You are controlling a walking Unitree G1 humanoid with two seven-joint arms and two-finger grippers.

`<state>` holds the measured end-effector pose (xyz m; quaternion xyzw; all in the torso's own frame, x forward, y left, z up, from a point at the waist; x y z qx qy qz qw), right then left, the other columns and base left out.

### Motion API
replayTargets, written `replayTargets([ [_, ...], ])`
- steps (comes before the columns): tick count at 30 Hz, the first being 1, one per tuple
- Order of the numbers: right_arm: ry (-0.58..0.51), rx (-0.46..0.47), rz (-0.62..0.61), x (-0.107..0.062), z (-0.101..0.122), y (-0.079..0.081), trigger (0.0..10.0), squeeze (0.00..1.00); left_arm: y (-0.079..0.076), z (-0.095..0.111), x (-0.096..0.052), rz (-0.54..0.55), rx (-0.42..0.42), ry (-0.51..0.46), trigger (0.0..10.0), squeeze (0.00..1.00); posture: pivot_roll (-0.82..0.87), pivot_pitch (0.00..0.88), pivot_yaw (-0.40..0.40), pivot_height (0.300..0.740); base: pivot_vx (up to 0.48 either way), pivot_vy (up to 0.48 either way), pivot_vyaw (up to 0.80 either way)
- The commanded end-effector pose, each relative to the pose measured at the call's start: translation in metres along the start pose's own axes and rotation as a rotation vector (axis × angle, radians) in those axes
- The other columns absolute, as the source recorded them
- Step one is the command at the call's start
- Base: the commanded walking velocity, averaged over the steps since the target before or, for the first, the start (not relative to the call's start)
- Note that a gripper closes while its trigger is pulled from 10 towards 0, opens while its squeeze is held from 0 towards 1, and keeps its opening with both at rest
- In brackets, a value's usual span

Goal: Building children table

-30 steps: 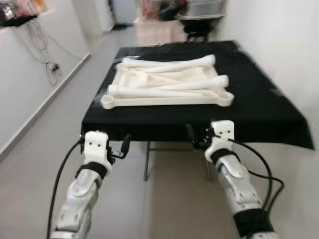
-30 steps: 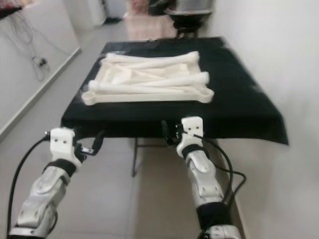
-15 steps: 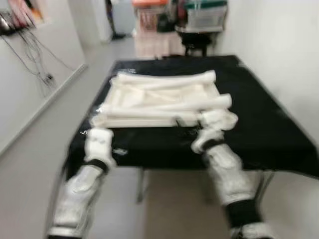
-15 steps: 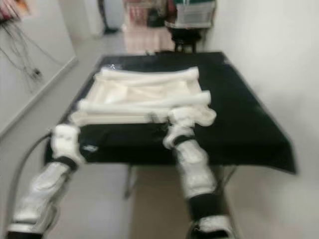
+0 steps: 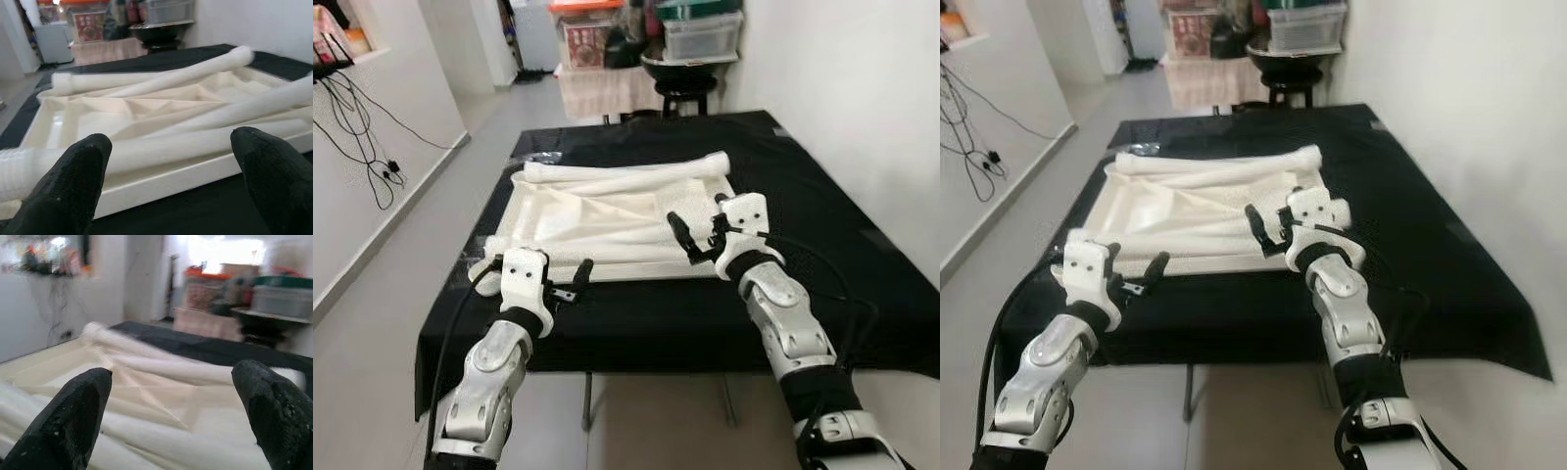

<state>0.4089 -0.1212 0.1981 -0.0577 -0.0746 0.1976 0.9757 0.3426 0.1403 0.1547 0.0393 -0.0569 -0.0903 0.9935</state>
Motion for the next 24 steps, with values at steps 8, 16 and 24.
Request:
replayTargets([
  [8,0.127,-0.189,0.072,0.008,0.000,-0.006,10.0,0.00,-0.003,-0.001,-0.001,-0.010,-0.002,0.011,10.0,0.00,-0.12,0.000,0.014,0.740,0.344,0.000,0.00],
  [16,0.345,-0.433,0.452,-0.003,-0.003,0.012,10.0,0.00,-0.019,-0.010,-0.005,-0.095,-0.002,0.066,10.0,0.00,-0.13,0.000,0.012,0.740,0.194,0.000,0.00],
  [24,0.702,-0.651,0.677,-0.016,-0.006,-0.002,10.0,0.00,-0.050,-0.013,-0.016,-0.282,0.037,0.110,10.0,0.00,-0.12,0.000,0.002,0.740,0.000,0.000,0.00],
])
Point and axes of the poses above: a point about 5 cm out from each wrist's last joint towards the gripper, its own x axis pointing out of the wrist towards the gripper, its own z axis along the axis of the wrist's last joint, y = z × x, the point moved 5 cm from there along x, pointing out of the wrist towards the gripper, and after that the axes turned 5 degrees about x, right-handed, at the moved point
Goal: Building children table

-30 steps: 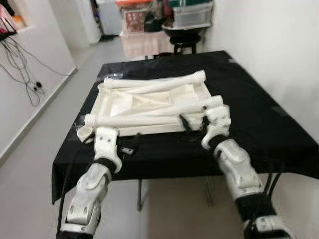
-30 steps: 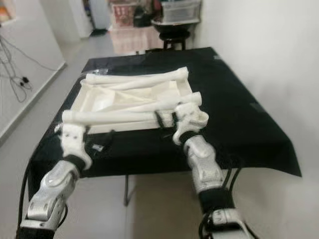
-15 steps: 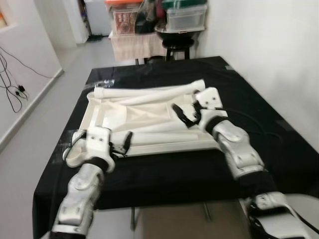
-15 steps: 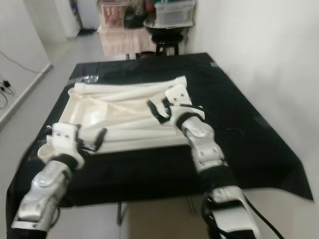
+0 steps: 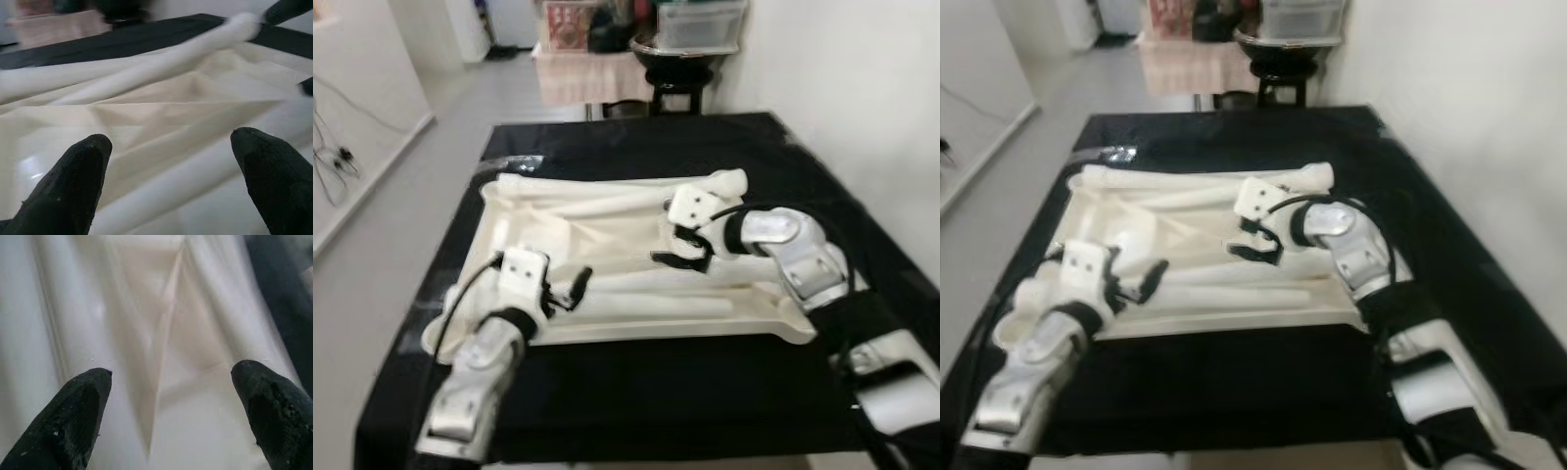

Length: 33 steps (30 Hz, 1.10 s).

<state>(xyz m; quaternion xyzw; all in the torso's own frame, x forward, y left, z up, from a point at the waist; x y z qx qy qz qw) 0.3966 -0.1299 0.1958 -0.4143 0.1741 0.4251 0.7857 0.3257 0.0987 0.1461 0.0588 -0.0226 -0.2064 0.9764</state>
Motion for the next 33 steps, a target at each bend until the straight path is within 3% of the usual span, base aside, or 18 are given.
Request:
replayTargets([
  [1,0.092,-0.025,0.068,0.003,-0.003,0.003,10.0,0.00,-0.007,-0.009,-0.005,-0.043,0.011,0.050,10.0,0.00,-0.12,0.000,0.002,0.740,0.000,0.000,0.00],
  [4,0.137,-0.043,0.088,0.004,-0.004,0.002,10.0,0.00,-0.010,-0.011,-0.006,-0.062,0.006,0.062,10.0,0.00,-0.12,0.000,0.000,0.740,0.000,0.000,0.00],
  [6,0.246,-0.059,0.189,0.005,-0.006,0.004,10.0,0.00,-0.032,-0.016,-0.016,-0.199,0.011,0.114,10.0,0.00,-0.11,0.000,-0.009,0.740,0.000,0.000,0.00],
  [9,0.287,-0.057,0.211,0.006,-0.006,0.002,10.0,0.00,-0.039,-0.018,-0.022,-0.239,0.003,0.135,10.0,0.00,-0.11,0.000,-0.009,0.740,0.000,0.000,0.00],
  [14,0.360,-0.060,0.251,0.007,-0.012,0.002,10.0,0.00,-0.040,-0.018,-0.026,-0.250,-0.014,0.151,10.0,0.00,-0.11,0.000,-0.012,0.740,0.000,0.000,0.00],
  [15,0.414,-0.064,0.235,0.008,-0.019,0.000,10.0,0.00,-0.040,-0.018,-0.026,-0.249,-0.022,0.154,10.0,0.00,-0.11,0.000,-0.015,0.740,0.000,0.000,0.00],
  [23,0.505,-0.023,0.205,0.010,-0.033,-0.004,10.0,0.00,-0.040,-0.015,-0.026,-0.241,-0.036,0.161,10.0,0.00,-0.11,0.000,-0.013,0.740,0.000,0.000,0.00],
  [33,0.524,0.012,0.098,0.015,-0.035,-0.016,10.0,0.00,-0.041,-0.013,-0.027,-0.230,-0.050,0.165,10.0,0.00,-0.11,0.000,-0.020,0.740,0.000,0.000,0.00],
])
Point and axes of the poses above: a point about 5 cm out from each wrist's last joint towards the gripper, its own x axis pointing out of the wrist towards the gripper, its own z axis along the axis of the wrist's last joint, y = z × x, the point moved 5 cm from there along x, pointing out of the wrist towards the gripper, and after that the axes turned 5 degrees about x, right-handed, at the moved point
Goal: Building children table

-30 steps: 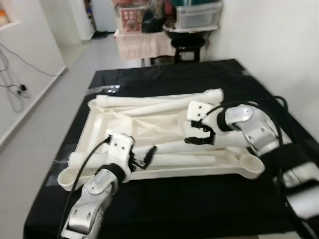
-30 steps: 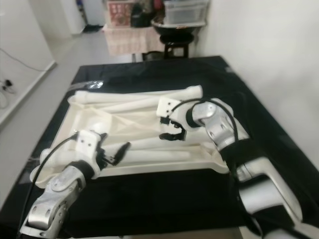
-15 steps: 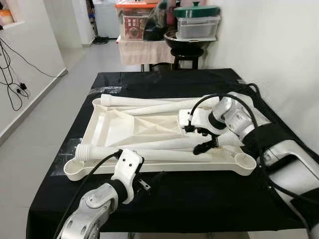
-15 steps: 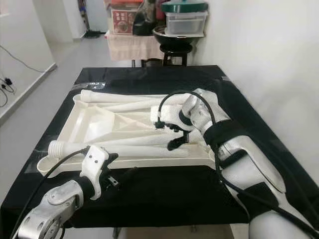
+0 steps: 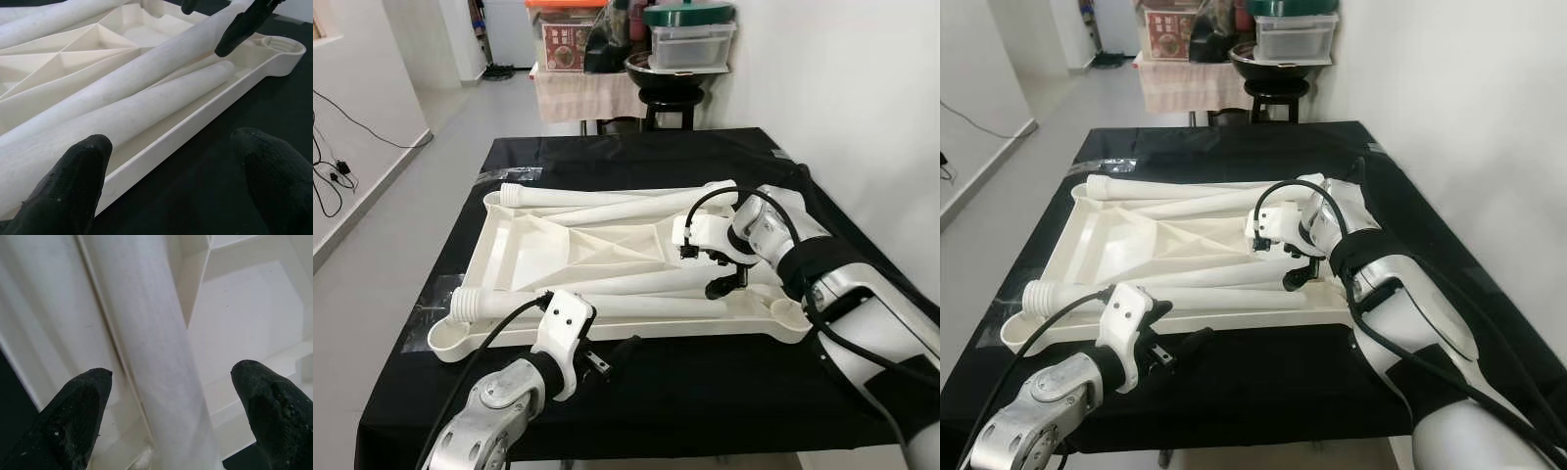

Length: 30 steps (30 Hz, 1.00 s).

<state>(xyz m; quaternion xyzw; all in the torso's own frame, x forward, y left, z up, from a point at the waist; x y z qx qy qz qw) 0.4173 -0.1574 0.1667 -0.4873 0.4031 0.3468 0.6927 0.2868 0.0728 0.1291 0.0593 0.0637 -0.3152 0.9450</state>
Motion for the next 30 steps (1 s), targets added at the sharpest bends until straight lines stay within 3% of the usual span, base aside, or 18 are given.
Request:
replayTargets([
  [1,0.003,-0.013,-0.037,-0.004,0.005,-0.006,10.0,0.00,0.000,-0.001,-0.002,0.007,-0.018,0.009,10.0,0.00,-0.11,0.000,-0.022,0.740,0.000,0.000,0.00],
  [6,0.067,-0.046,-0.038,-0.001,-0.002,-0.005,10.0,0.00,-0.001,-0.002,-0.002,0.008,-0.023,0.010,10.0,0.00,-0.11,0.000,-0.025,0.740,0.000,0.000,0.00],
  [7,0.100,-0.062,-0.036,0.001,-0.007,-0.004,7.0,0.00,-0.001,-0.002,-0.003,0.009,-0.025,0.010,10.0,0.00,-0.11,0.000,-0.032,0.740,0.000,0.000,0.00],
  [8,0.129,-0.078,-0.043,0.003,-0.011,-0.004,3.4,0.00,-0.001,-0.001,-0.003,0.010,-0.026,0.010,10.0,0.00,-0.11,0.000,-0.033,0.740,0.000,0.000,0.00],
  [10,0.129,-0.078,-0.043,0.003,-0.011,-0.004,3.4,0.00,-0.001,-0.001,-0.003,0.010,-0.026,0.010,10.0,0.00,-0.11,0.000,-0.033,0.740,0.000,0.000,0.00],
  [11,0.149,-0.089,-0.043,0.004,-0.013,-0.003,0.0,0.00,-0.001,-0.001,-0.003,0.010,-0.027,0.010,10.0,0.00,-0.11,0.000,-0.034,0.740,0.000,0.000,0.00],
  [23,0.175,-0.098,-0.027,0.016,-0.016,0.005,0.0,0.00,-0.001,0.000,-0.005,0.012,-0.034,0.014,10.0,0.00,-0.11,0.000,-0.031,0.740,0.000,0.000,0.00],
  [24,0.178,-0.102,-0.019,0.018,-0.016,0.007,1.7,0.00,-0.001,0.000,-0.005,0.012,-0.036,0.014,10.0,0.00,-0.11,0.000,-0.031,0.740,0.000,0.000,0.00],
  [25,0.178,-0.102,-0.019,0.018,-0.016,0.007,1.7,0.00,-0.001,0.000,-0.005,0.012,-0.036,0.014,10.0,0.00,-0.11,0.000,-0.031,0.740,0.000,0.000,0.00],
  [26,0.180,-0.123,-0.024,0.021,-0.016,0.009,10.0,0.00,-0.001,0.000,-0.005,0.012,-0.037,0.015,10.0,0.00,-0.11,0.000,-0.031,0.740,0.000,0.000,0.00],
  [27,0.175,-0.184,-0.051,0.024,-0.014,0.008,10.0,0.00,-0.001,0.000,-0.004,0.012,-0.039,0.015,10.0,0.00,-0.11,0.000,-0.030,0.740,0.000,0.000,0.00],
  [29,0.175,-0.184,-0.051,0.024,-0.014,0.008,10.0,0.00,-0.001,0.000,-0.004,0.012,-0.039,0.015,10.0,0.00,-0.11,0.000,-0.030,0.740,0.000,0.000,0.00],
  [30,0.169,-0.229,-0.071,0.025,-0.013,0.007,10.0,0.00,-0.001,0.000,-0.004,0.013,-0.039,0.015,10.0,0.00,-0.11,0.000,-0.030,0.740,0.000,0.000,0.00],
])
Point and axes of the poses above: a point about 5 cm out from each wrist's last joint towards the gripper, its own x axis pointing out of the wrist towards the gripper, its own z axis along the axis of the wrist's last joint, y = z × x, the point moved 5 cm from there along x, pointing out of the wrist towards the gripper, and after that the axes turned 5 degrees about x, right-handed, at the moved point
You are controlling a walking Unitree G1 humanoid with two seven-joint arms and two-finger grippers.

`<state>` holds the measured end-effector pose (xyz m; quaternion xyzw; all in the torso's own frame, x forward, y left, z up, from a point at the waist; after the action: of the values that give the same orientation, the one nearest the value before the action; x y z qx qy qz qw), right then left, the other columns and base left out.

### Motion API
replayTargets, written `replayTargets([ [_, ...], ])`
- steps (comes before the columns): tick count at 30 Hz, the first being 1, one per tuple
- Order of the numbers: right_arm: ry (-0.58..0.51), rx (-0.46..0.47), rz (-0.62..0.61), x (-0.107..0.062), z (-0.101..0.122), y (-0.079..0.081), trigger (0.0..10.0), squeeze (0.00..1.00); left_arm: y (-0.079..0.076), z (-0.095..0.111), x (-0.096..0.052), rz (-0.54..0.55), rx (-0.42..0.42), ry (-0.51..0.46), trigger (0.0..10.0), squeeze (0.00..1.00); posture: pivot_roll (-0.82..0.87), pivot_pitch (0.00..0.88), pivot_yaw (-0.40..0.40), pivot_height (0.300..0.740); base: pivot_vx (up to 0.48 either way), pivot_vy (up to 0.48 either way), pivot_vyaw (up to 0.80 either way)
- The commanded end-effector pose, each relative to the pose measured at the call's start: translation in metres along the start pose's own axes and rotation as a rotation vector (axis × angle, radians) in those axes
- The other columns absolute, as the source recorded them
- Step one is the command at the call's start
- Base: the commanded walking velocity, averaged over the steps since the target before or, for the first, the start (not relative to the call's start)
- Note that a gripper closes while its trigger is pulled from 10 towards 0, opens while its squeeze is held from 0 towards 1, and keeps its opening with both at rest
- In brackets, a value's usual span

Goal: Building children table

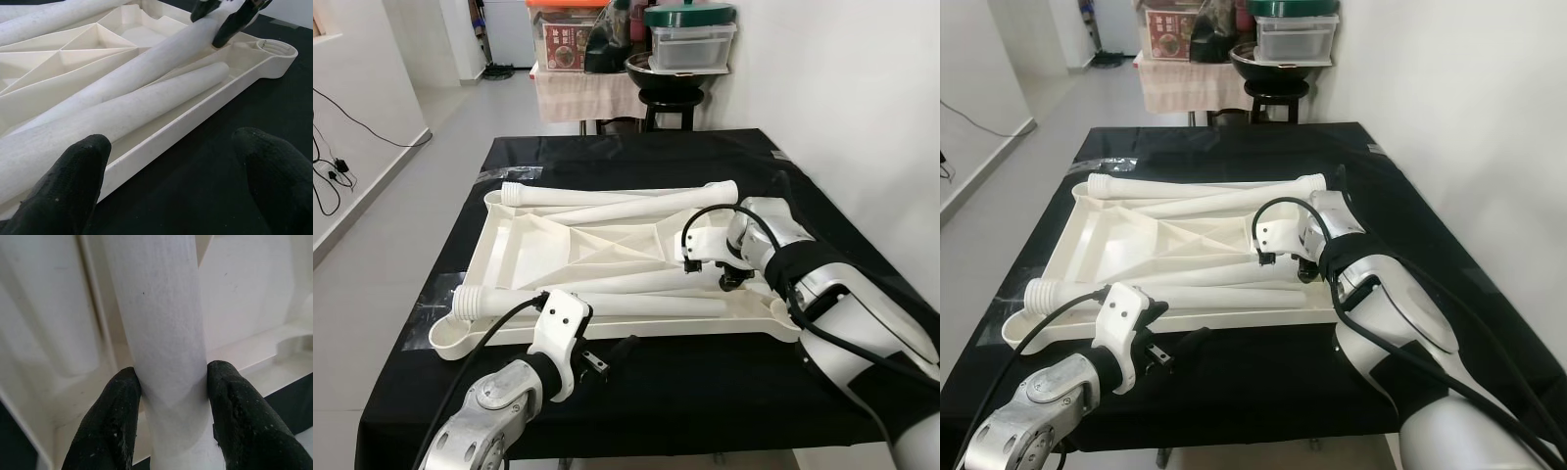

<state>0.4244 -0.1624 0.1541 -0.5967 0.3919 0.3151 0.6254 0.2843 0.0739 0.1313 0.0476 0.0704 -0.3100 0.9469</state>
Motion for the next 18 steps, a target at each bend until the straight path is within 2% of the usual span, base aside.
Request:
replayTargets([
  [1,0.017,-0.053,0.004,0.0117,-0.0025,0.0099,10.0,0.00,-0.0004,-0.0018,-0.0011,0.004,-0.013,0.010,10.0,0.00,-0.11,0.000,-0.029,0.740,0.000,0.000,0.00],
  [2,0.011,-0.071,-0.015,0.0115,-0.0011,0.0080,10.0,0.77,-0.0004,-0.0018,-0.0011,0.004,-0.013,0.010,10.0,0.00,-0.11,0.000,-0.027,0.740,0.000,0.000,0.00],
  [4,0.009,-0.077,-0.024,0.0112,-0.0004,0.0069,10.0,0.77,-0.0004,-0.0017,-0.0011,0.004,-0.013,0.011,10.0,0.00,-0.11,0.000,-0.027,0.740,0.000,0.000,0.00],
  [5,-0.014,-0.044,-0.023,0.0104,0.0042,0.0064,10.0,1.00,-0.0006,-0.0017,-0.0011,0.004,-0.013,0.012,10.0,0.00,-0.11,0.000,-0.028,0.740,0.000,0.000,0.00],
  [6,-0.016,-0.010,-0.003,0.0099,0.0060,0.0079,10.0,0.95,-0.0007,-0.0019,-0.0010,0.004,-0.013,0.012,10.0,0.00,-0.11,0.000,-0.027,0.740,0.000,0.000,0.00],
  [8,-0.016,-0.010,-0.003,0.0099,0.0060,0.0079,10.0,0.95,-0.0007,-0.0019,-0.0010,0.004,-0.013,0.012,10.0,0.00,-0.11,0.000,-0.027,0.740,0.000,0.000,0.00],
  [9,-0.012,-0.008,0.002,0.0099,0.0058,0.0084,10.0,0.00,-0.0008,-0.0021,-0.0010,0.003,-0.013,0.013,10.0,0.00,-0.11,0.000,-0.027,0.740,0.000,0.000,0.00],
  [16,0.018,-0.035,0.036,0.0109,0.0022,0.0124,10.0,0.00,-0.0025,-0.0022,0.0004,0.001,-0.013,0.012,10.0,0.00,-0.12,0.000,-0.038,0.740,0.000,0.000,0.00],
  [17,0.024,-0.042,0.036,0.0112,0.0013,0.0126,0.0,0.00,-0.0029,-0.0021,0.0008,0.003,-0.016,0.010,10.0,0.00,-0.12,0.000,-0.039,0.740,0.000,0.000,0.00],
  [18,0.025,-0.050,0.033,0.0114,0.0012,0.0124,0.0,0.00,-0.0030,-0.0021,0.0012,0.007,-0.021,0.007,10.0,0.00,-0.12,0.000,-0.039,0.740,0.000,0.000,0.00],
])
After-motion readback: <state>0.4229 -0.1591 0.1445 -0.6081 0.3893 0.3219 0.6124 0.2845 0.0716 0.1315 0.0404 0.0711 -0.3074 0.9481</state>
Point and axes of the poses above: a point about 5 cm out from each wrist's last joint towards the gripper, its own x axis pointing out of the wrist towards the gripper, its own z axis along the axis of the wrist's last joint, y = z × x, the point moved 5 cm from there along x, pointing out of the wrist towards the gripper, and after that the axes turned 5 degrees about x, right-handed, at the moved point
